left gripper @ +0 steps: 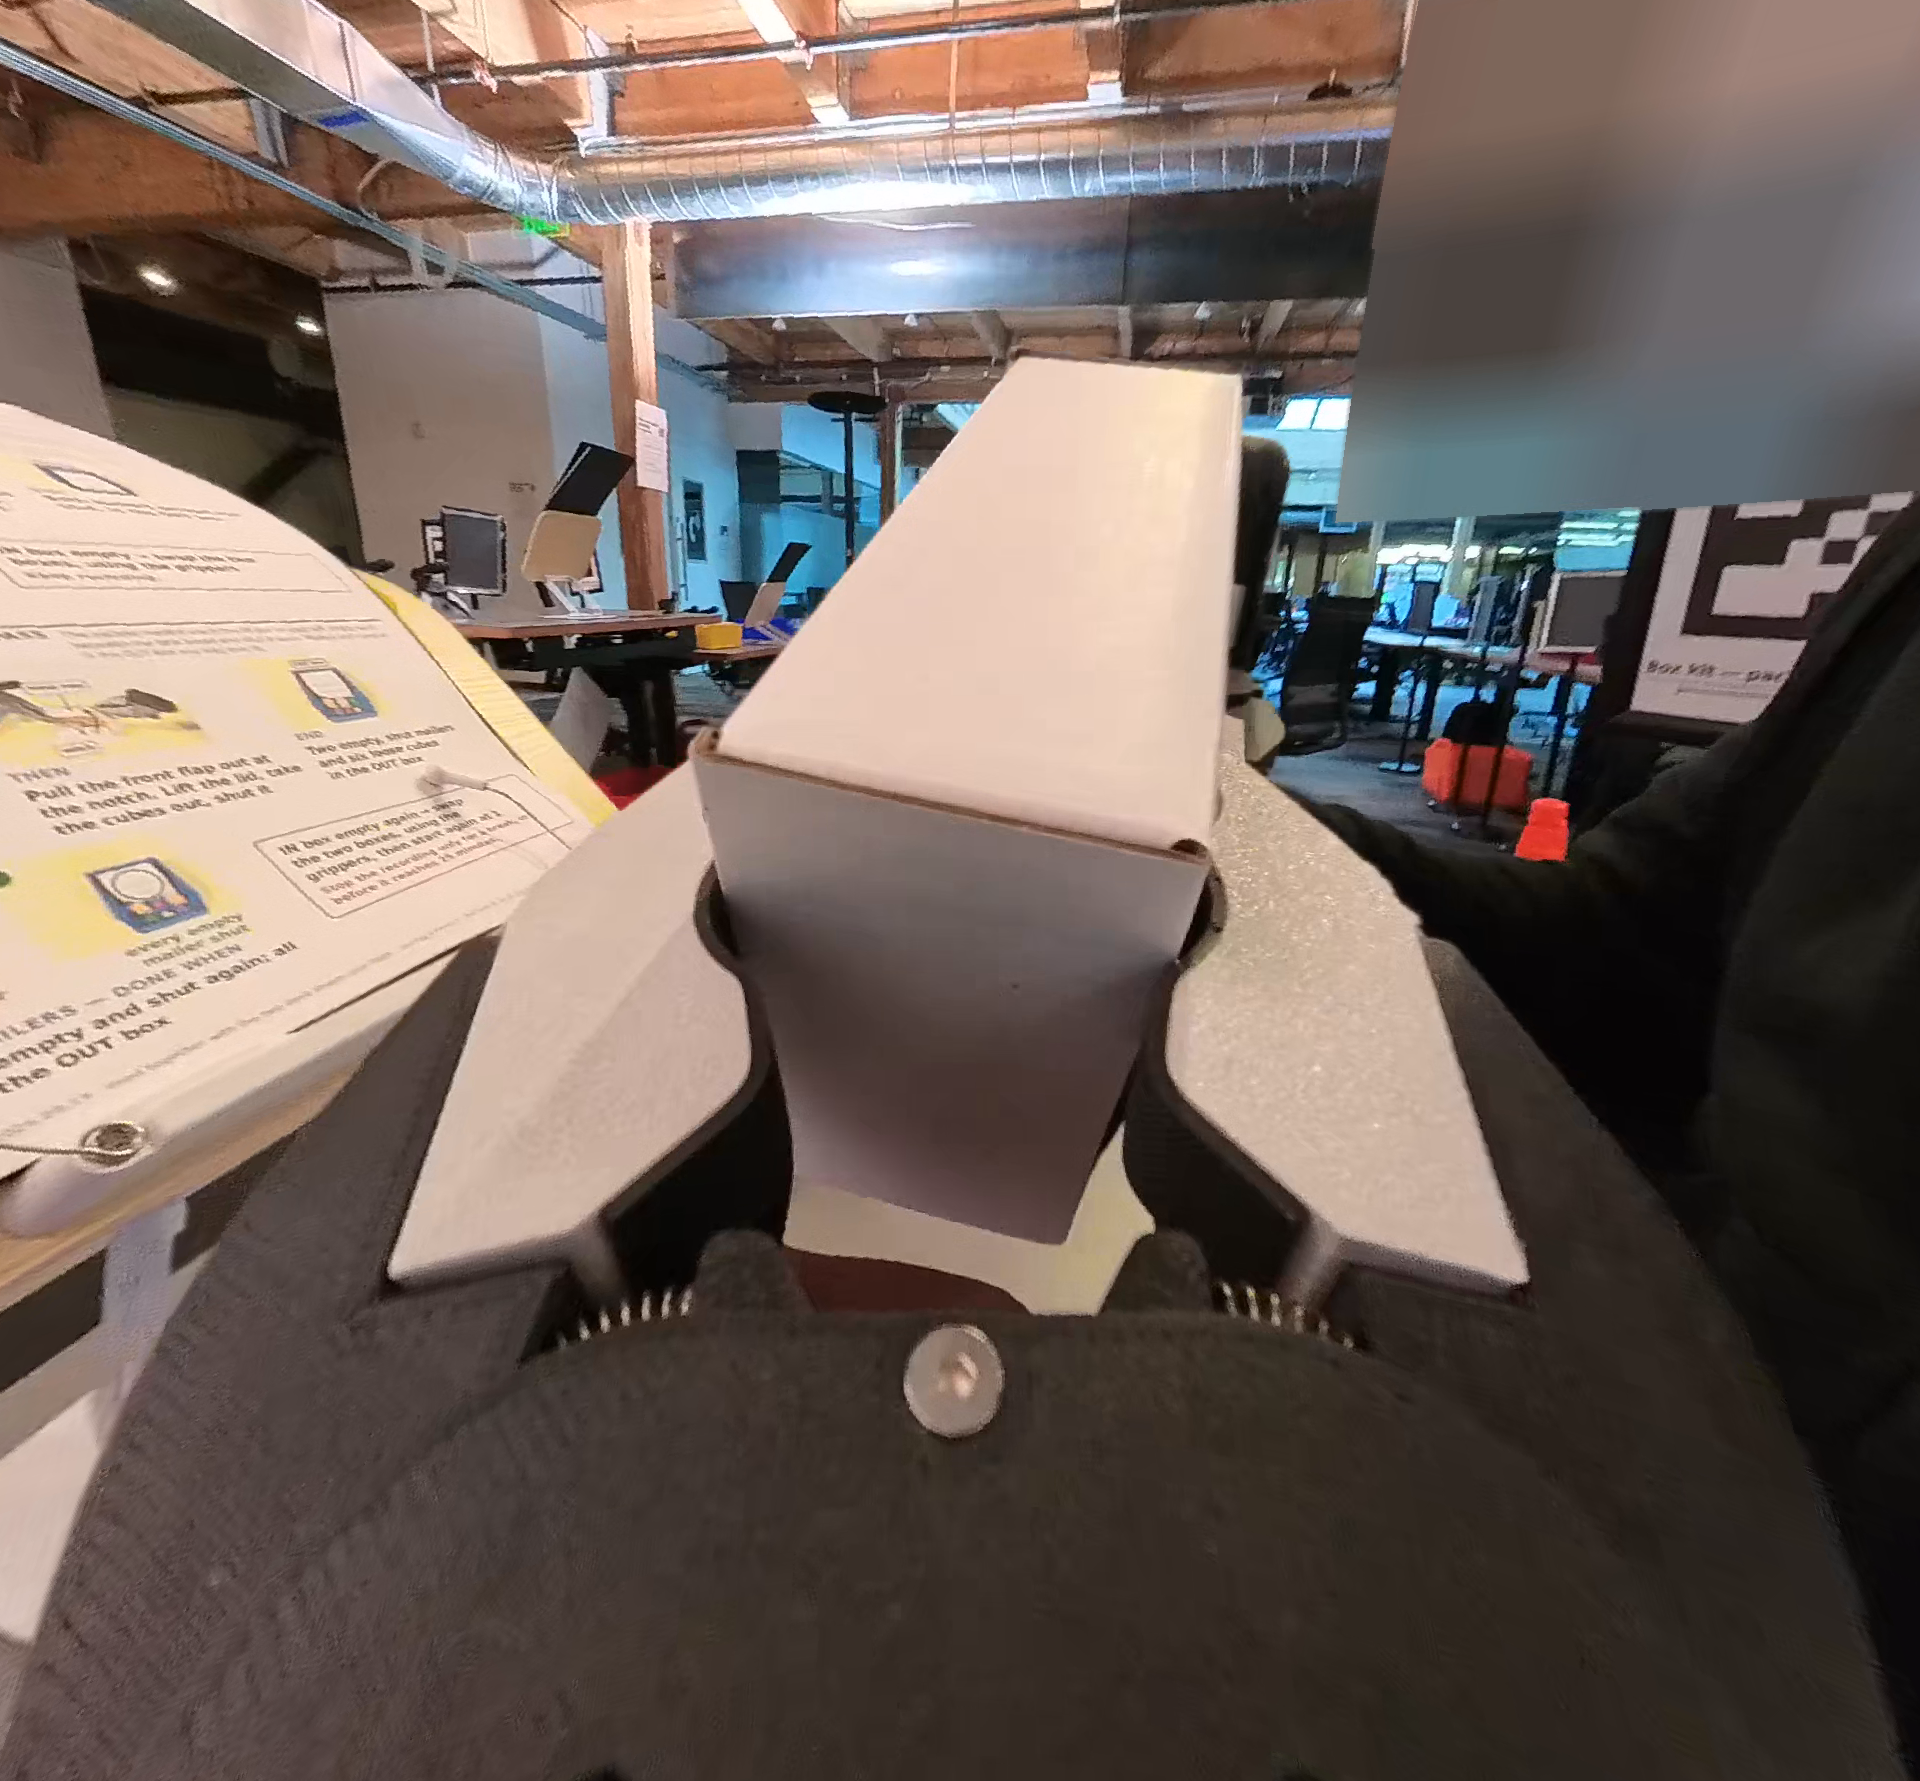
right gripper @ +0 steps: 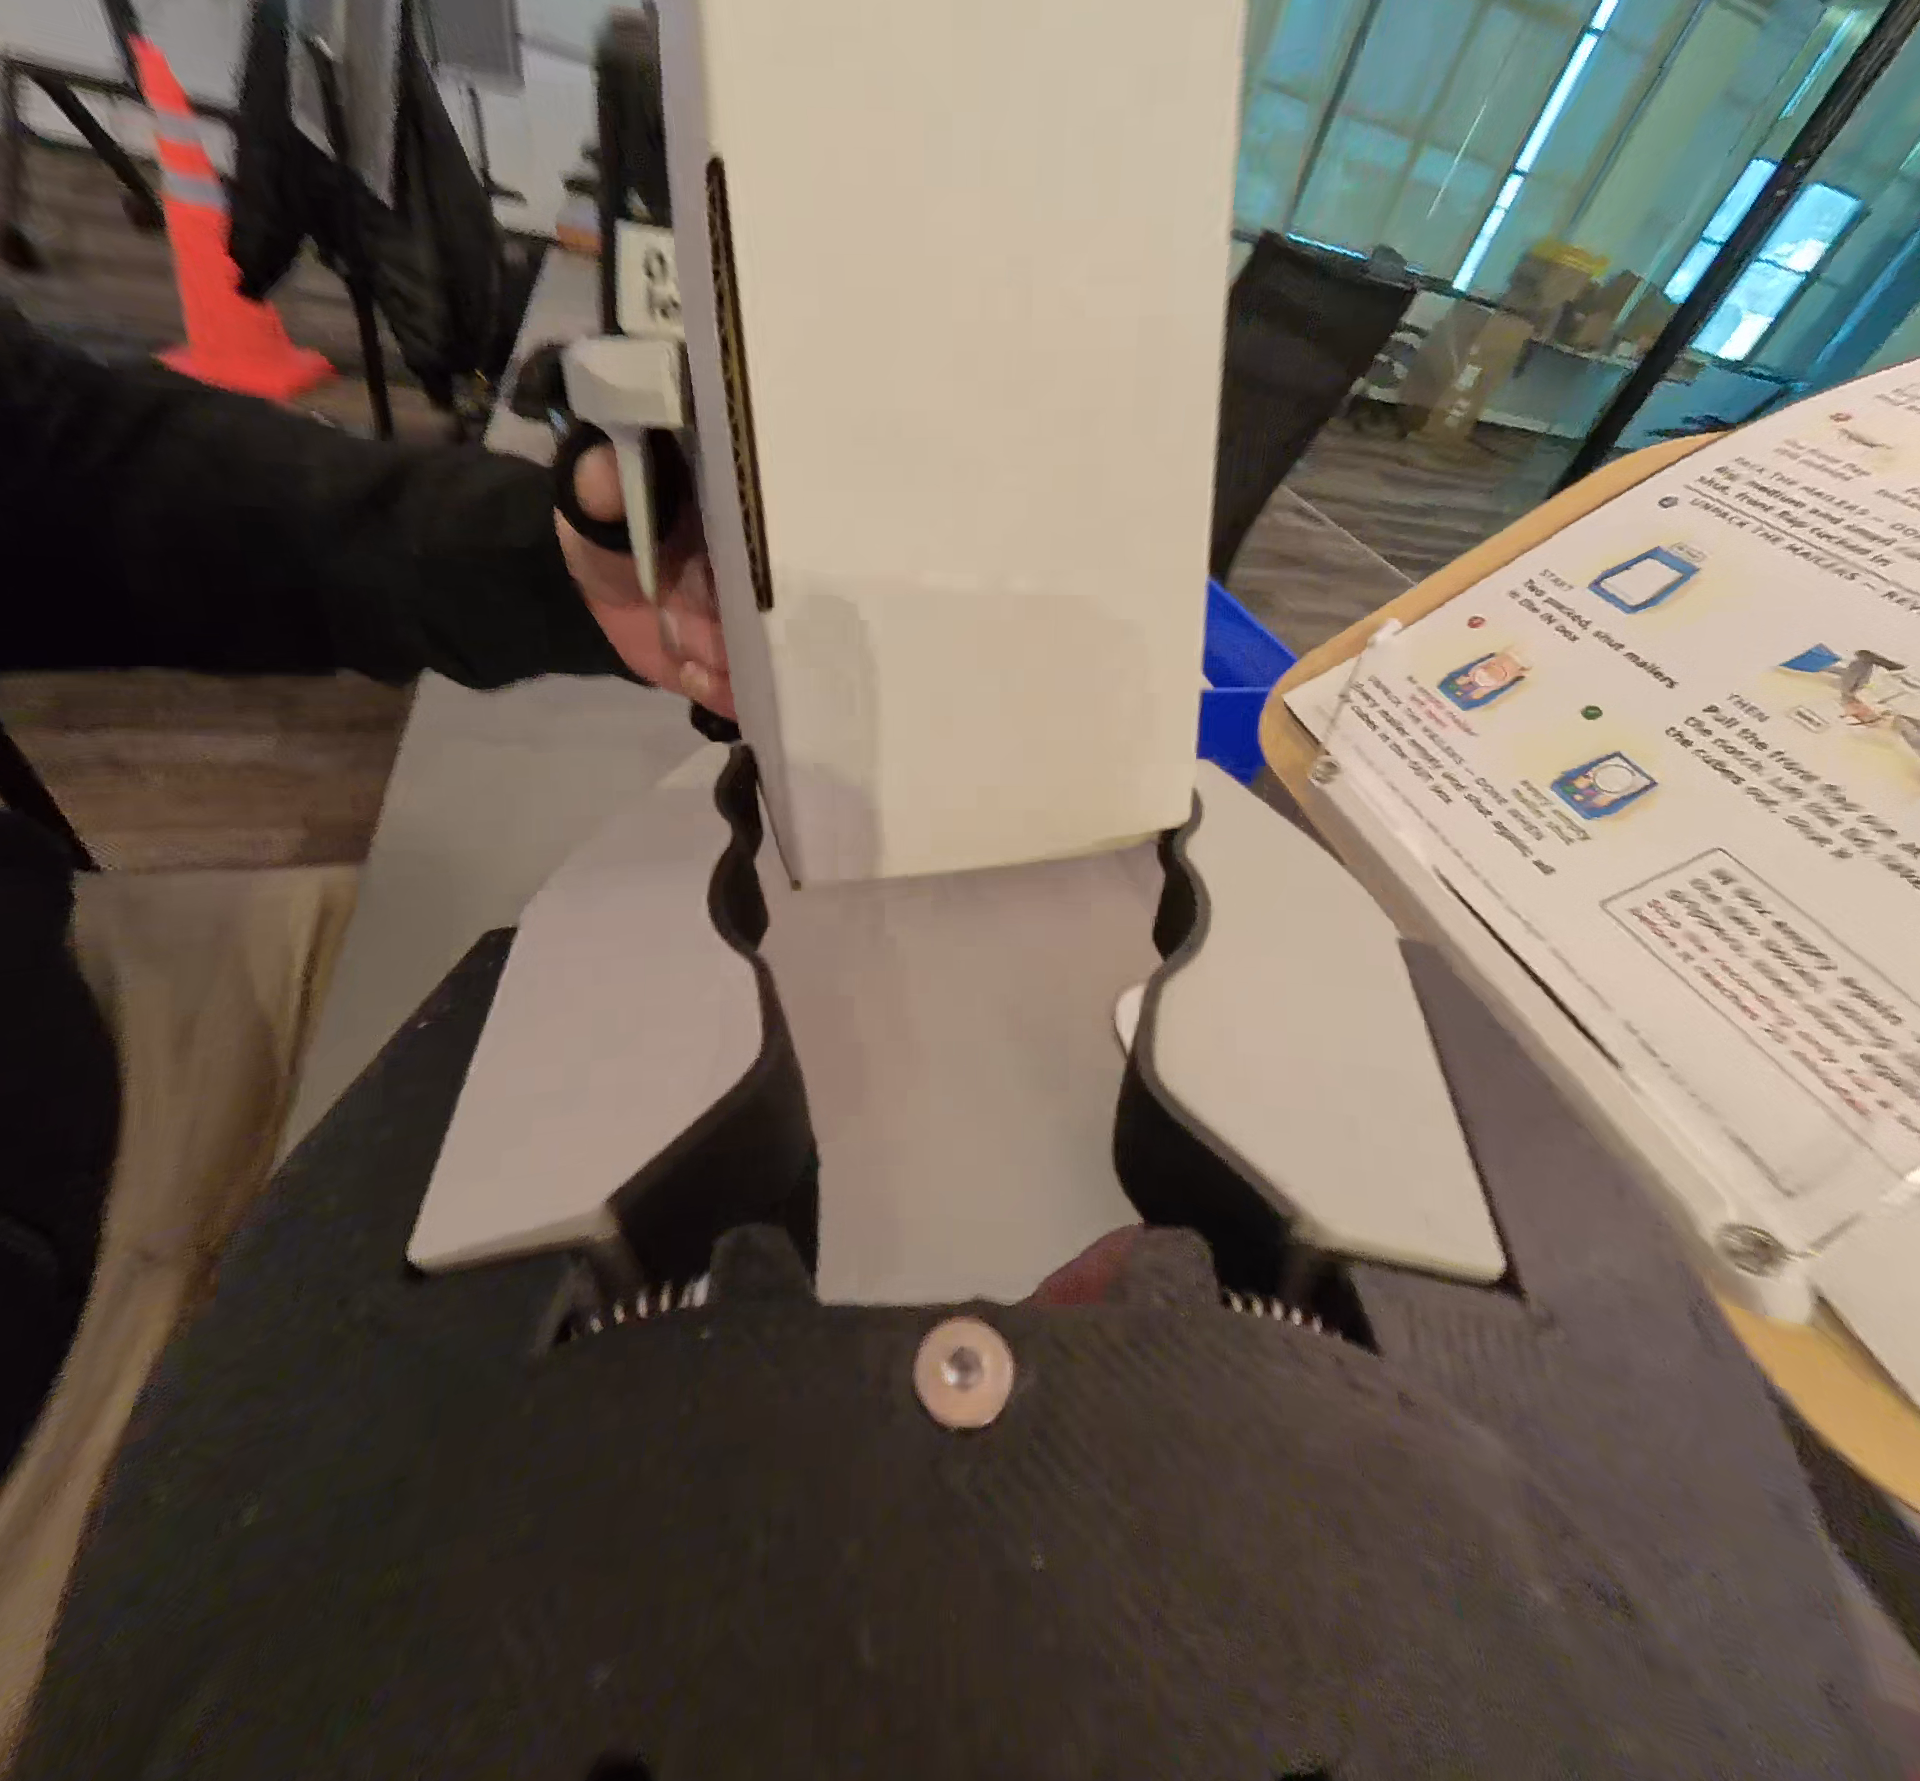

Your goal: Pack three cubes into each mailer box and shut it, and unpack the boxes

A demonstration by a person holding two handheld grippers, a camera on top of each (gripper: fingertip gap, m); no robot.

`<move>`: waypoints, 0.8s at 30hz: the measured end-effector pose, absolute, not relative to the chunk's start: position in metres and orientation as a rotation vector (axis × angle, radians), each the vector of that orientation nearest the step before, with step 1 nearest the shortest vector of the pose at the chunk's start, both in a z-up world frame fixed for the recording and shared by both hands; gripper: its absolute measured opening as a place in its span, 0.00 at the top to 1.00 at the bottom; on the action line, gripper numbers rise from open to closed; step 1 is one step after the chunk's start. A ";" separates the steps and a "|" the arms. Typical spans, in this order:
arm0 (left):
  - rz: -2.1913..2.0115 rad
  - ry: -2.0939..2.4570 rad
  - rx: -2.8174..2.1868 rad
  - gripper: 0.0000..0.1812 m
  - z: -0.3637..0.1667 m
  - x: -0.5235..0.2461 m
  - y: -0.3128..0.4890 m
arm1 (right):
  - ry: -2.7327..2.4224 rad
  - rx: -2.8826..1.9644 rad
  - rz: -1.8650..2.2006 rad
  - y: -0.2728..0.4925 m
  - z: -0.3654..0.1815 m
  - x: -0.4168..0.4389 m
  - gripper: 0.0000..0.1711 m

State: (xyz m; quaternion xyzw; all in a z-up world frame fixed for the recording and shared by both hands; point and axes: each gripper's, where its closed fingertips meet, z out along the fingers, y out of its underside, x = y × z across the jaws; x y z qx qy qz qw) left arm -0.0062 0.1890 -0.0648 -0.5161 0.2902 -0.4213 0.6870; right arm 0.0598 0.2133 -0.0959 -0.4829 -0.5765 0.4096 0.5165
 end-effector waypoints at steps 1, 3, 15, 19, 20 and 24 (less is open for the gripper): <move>-0.958 0.648 -1.152 0.55 -0.066 -0.006 0.189 | -1.374 -1.152 1.017 0.212 -0.094 0.060 0.58; -0.990 0.647 -1.153 0.55 -0.069 -0.006 0.190 | -1.368 -1.128 1.037 0.210 -0.092 0.061 0.60; -0.982 0.700 -1.211 0.54 -0.082 -0.003 0.190 | -1.327 -1.073 1.103 0.201 -0.074 0.069 0.63; -0.939 0.704 -1.243 0.52 -0.085 -0.015 0.192 | -1.310 -1.078 1.074 0.208 -0.067 0.080 0.63; -0.902 0.703 -1.265 0.51 -0.086 -0.021 0.195 | -1.326 -1.083 1.030 0.210 -0.068 0.082 0.63; -0.565 0.766 -1.363 0.47 -0.088 -0.048 0.207 | -1.467 -1.135 0.691 0.218 -0.082 0.089 0.63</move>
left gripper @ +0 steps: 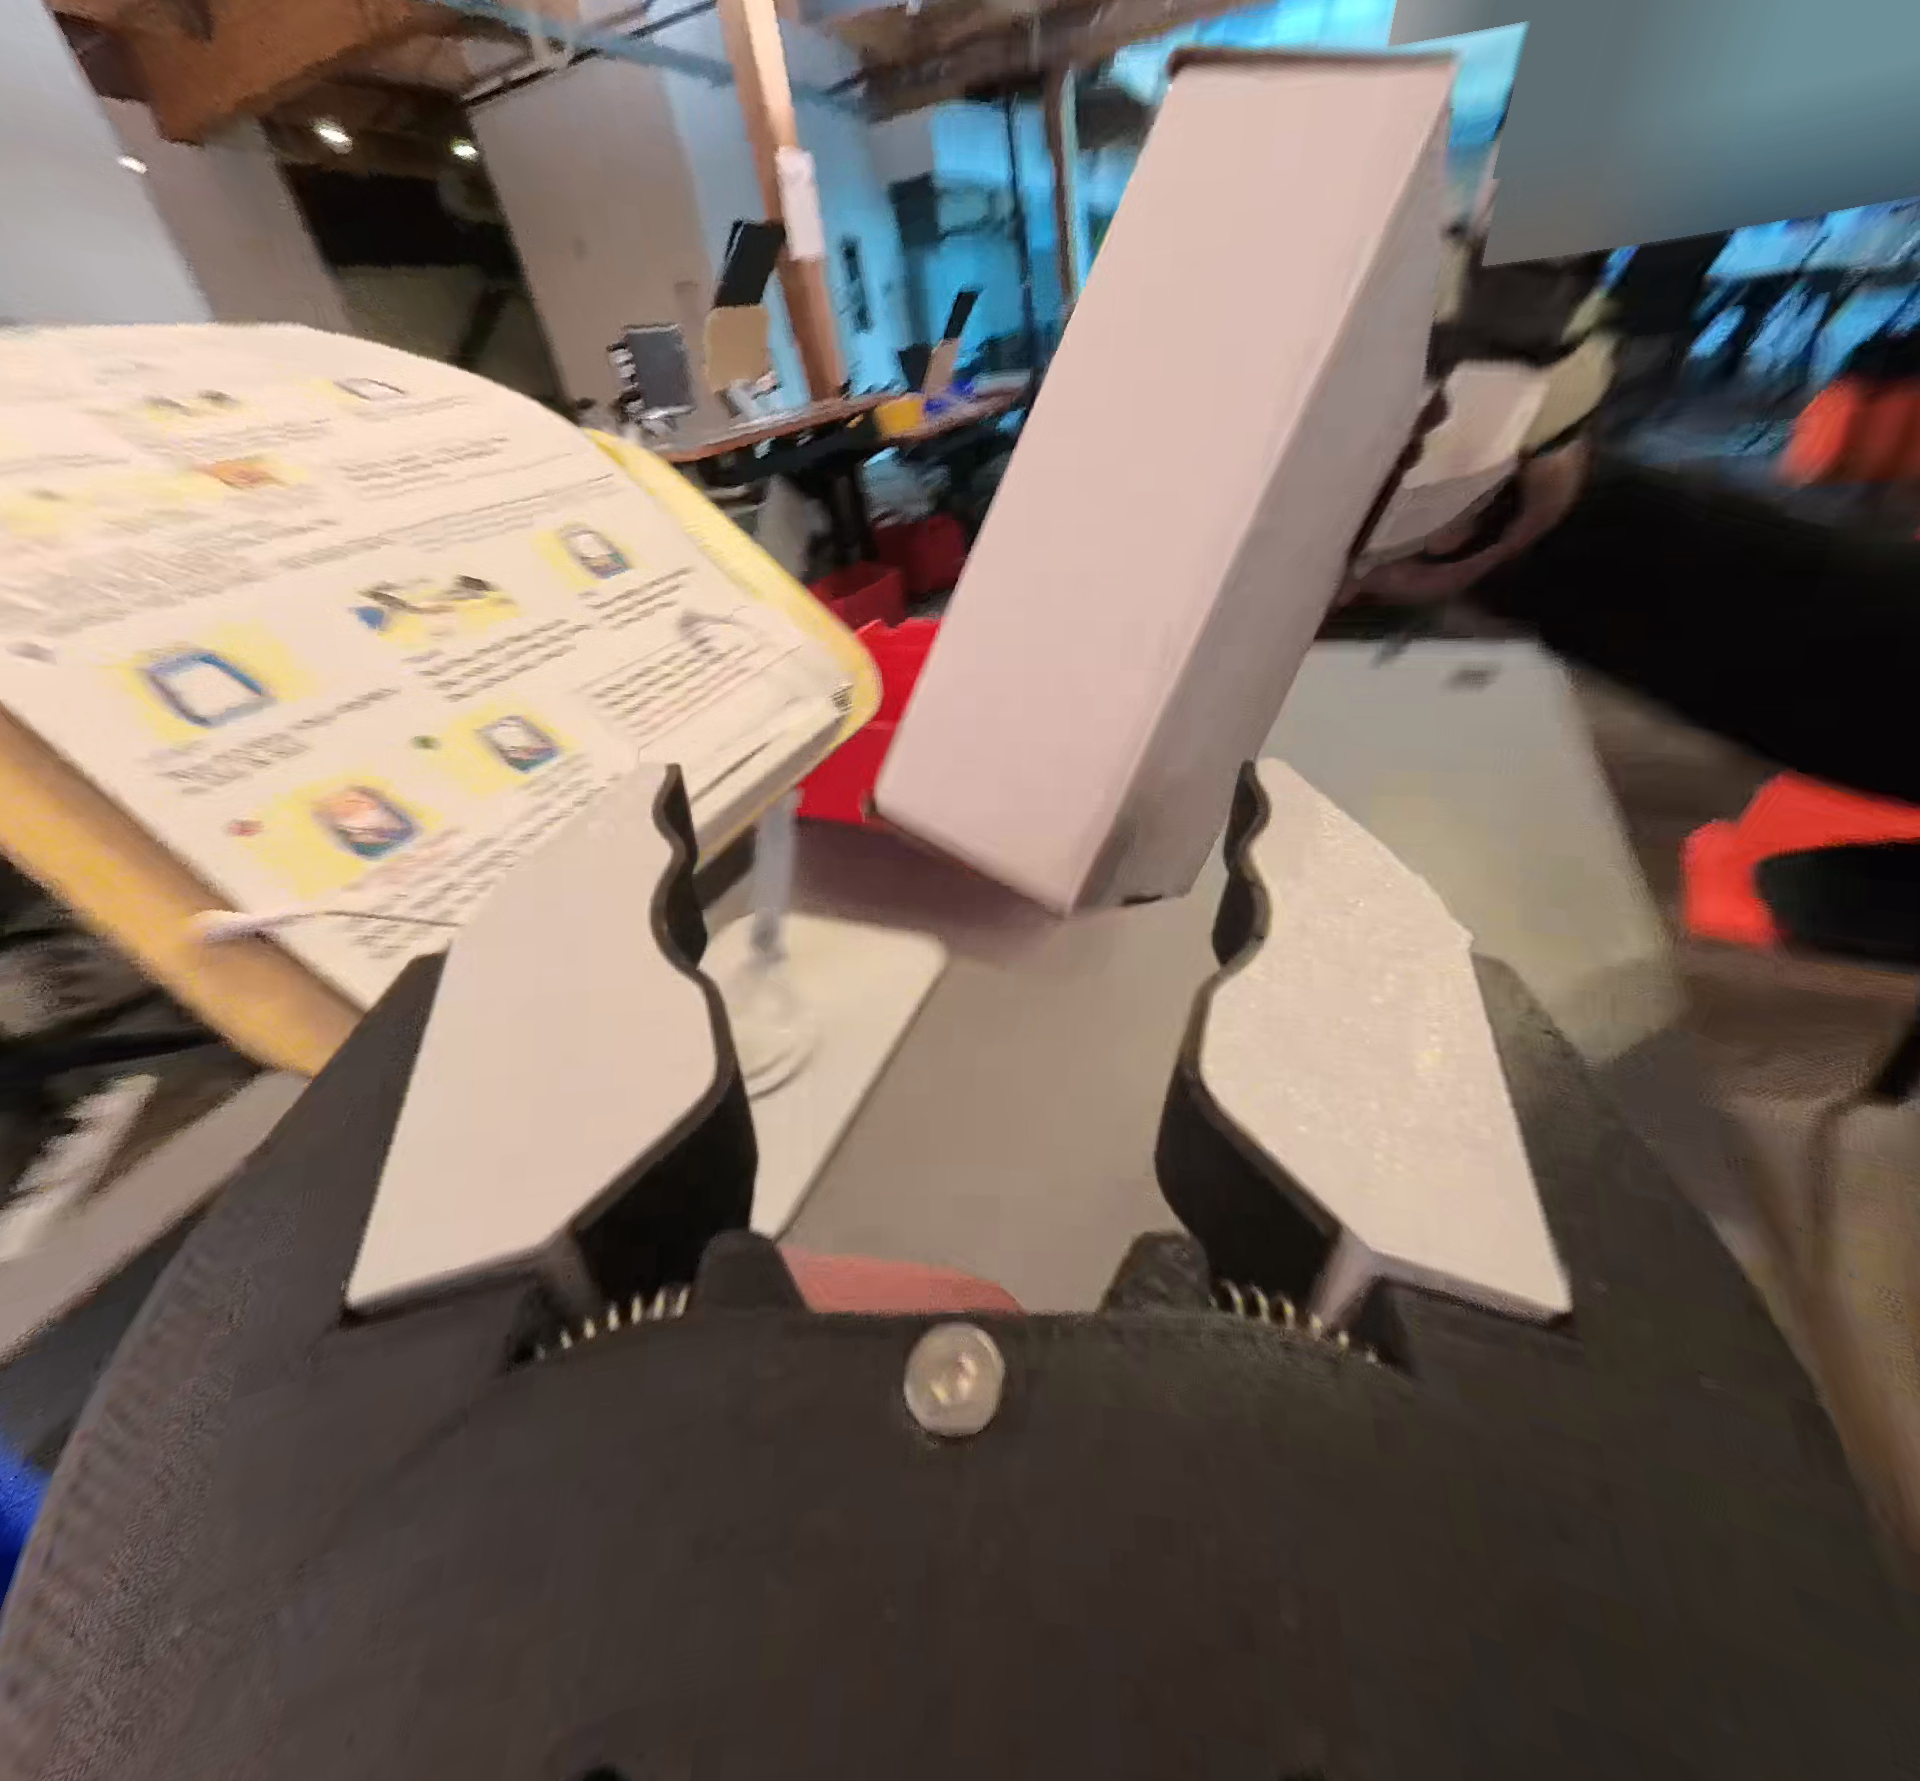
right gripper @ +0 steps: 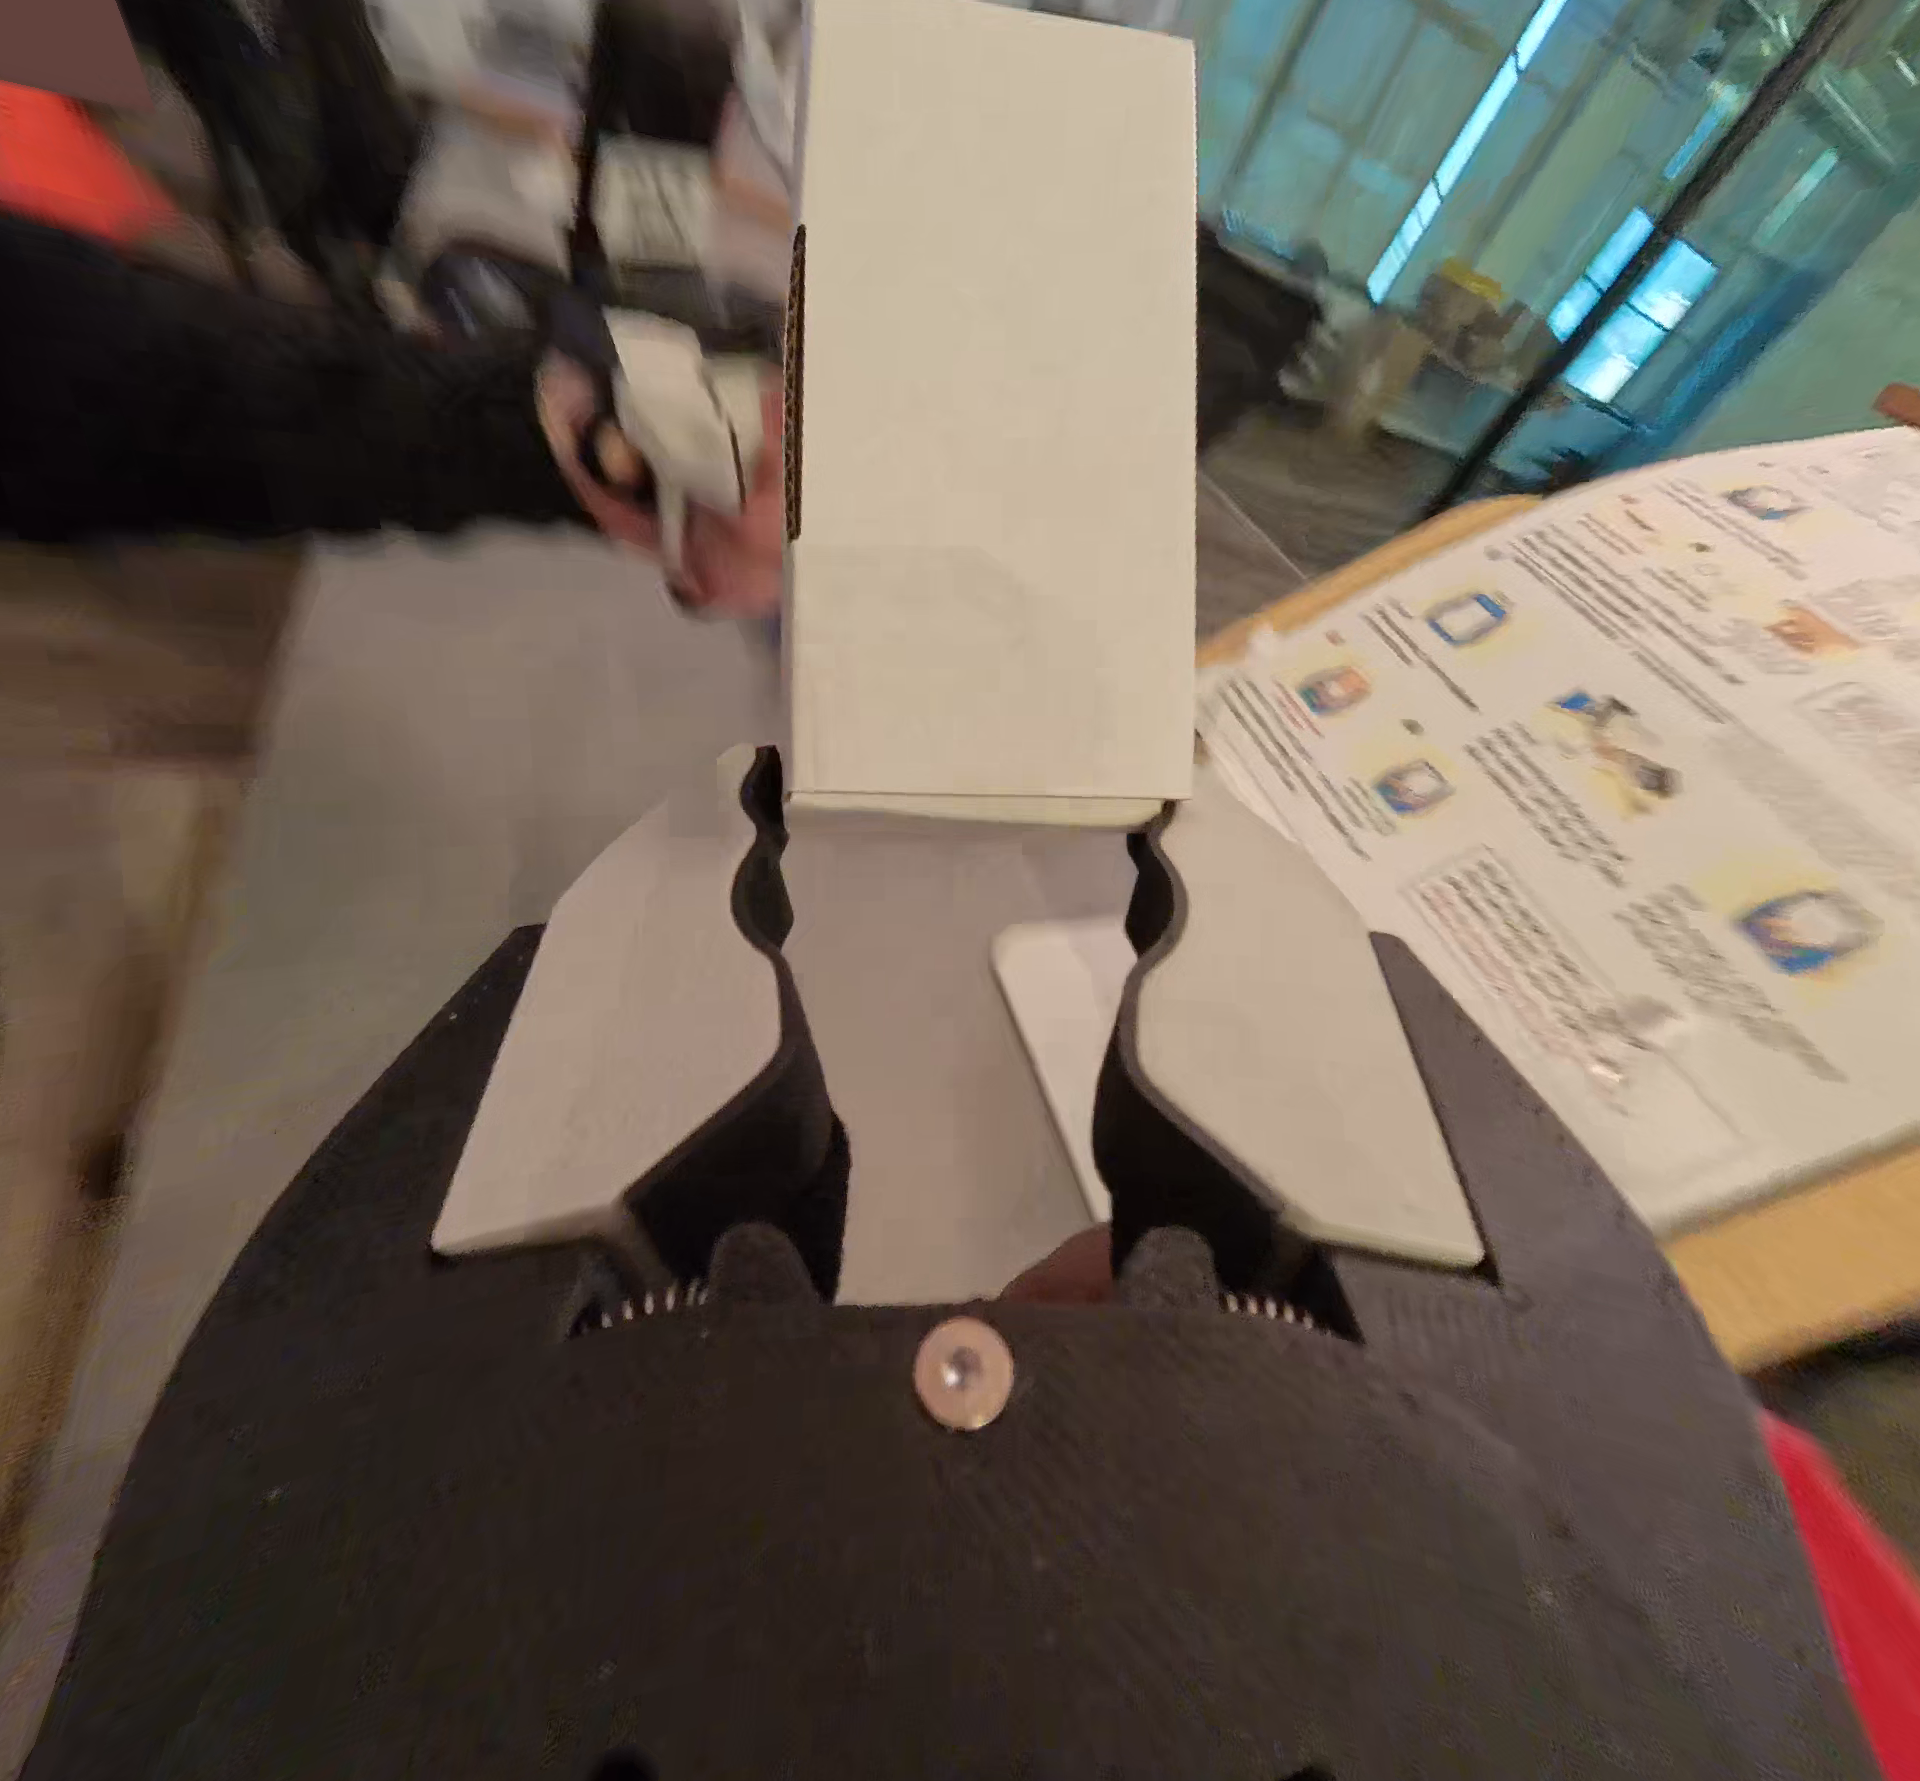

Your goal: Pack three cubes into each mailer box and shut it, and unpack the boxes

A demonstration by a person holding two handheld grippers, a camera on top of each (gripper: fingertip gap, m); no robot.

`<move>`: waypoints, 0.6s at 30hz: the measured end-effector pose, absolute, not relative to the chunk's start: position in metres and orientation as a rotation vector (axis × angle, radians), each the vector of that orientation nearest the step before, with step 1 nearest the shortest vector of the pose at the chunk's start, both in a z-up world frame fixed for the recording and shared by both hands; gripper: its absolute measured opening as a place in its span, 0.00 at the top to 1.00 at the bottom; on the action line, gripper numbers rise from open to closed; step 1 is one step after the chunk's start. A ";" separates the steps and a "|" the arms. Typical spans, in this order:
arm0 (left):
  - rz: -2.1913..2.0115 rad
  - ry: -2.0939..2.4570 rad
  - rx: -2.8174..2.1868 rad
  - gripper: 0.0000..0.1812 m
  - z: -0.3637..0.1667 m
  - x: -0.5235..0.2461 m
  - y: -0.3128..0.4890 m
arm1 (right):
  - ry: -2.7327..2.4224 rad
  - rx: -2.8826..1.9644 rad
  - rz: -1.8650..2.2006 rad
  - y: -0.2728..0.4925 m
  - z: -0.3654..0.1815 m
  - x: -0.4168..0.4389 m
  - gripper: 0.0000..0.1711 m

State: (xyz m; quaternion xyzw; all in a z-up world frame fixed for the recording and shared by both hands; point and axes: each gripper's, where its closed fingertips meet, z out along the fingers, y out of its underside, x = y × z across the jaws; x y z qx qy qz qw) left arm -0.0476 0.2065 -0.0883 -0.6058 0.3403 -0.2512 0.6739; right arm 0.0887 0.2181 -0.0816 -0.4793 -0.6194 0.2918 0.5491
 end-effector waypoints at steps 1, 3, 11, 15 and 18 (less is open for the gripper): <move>-0.471 0.810 -1.366 0.45 -0.084 -0.047 0.205 | -1.523 -1.149 0.569 0.220 -0.089 0.089 0.63; -0.286 0.909 -1.359 0.44 -0.074 -0.036 0.200 | -1.618 -1.162 0.346 0.224 -0.101 0.088 0.63; 0.403 1.363 -1.405 0.47 -0.115 0.029 0.207 | -1.811 -1.100 -0.200 0.215 -0.126 0.069 0.63; 0.581 1.389 -1.422 0.55 -0.132 0.027 0.219 | -1.821 -1.015 -0.334 0.206 -0.125 0.064 0.63; 0.620 1.357 -1.342 0.56 -0.127 0.026 0.219 | -1.772 -1.004 -0.237 0.198 -0.117 0.062 0.54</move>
